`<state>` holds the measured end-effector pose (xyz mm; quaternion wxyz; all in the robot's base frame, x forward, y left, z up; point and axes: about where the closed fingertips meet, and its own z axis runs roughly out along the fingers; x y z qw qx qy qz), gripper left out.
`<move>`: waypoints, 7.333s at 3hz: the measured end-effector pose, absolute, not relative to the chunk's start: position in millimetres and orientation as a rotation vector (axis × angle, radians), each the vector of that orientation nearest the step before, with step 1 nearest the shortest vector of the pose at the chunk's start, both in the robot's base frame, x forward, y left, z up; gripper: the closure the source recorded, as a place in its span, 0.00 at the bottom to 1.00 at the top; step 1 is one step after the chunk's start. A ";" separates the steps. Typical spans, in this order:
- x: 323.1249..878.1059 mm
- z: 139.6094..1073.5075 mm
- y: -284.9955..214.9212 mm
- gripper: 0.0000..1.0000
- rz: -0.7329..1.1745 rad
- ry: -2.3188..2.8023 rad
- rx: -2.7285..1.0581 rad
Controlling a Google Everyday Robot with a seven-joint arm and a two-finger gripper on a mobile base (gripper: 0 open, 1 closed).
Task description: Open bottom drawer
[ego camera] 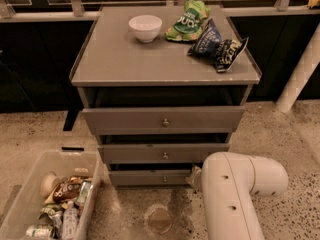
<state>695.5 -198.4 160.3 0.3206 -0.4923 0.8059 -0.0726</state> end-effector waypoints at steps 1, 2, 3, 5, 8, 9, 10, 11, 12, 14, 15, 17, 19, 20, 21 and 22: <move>683.1 152.1 -195.8 1.00 -0.192 2.115 -1.303; 683.3 155.9 -195.9 1.00 -0.192 2.115 -1.303; 668.1 153.8 -193.9 1.00 -0.176 2.126 -1.260; 646.3 151.6 -191.0 1.00 -0.157 2.140 -1.251; 625.7 156.2 -187.4 1.00 -0.134 2.144 -1.247; 616.5 154.1 -186.1 1.00 -0.125 2.142 -1.255; 604.7 157.5 -184.9 1.00 -0.112 2.147 -1.256; 604.7 157.6 -184.9 1.00 -0.112 2.147 -1.256; 604.7 159.7 -184.9 1.00 -0.112 2.147 -1.256; 592.1 155.7 -188.1 1.00 -0.115 2.132 -1.284; 581.4 151.7 -185.5 1.00 -0.103 2.127 -1.294; 571.7 154.9 -183.0 1.00 -0.093 2.123 -1.302; 563.7 157.3 -180.6 1.00 -0.083 2.118 -1.309; 549.4 151.9 -176.0 1.00 -0.066 2.110 -1.321; 549.4 156.1 -176.0 1.00 -0.066 2.110 -1.321; 539.6 153.4 -172.5 1.00 -0.053 2.104 -1.329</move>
Offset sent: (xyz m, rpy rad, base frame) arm -0.3232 0.0618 -0.1715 0.0604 0.0795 0.0339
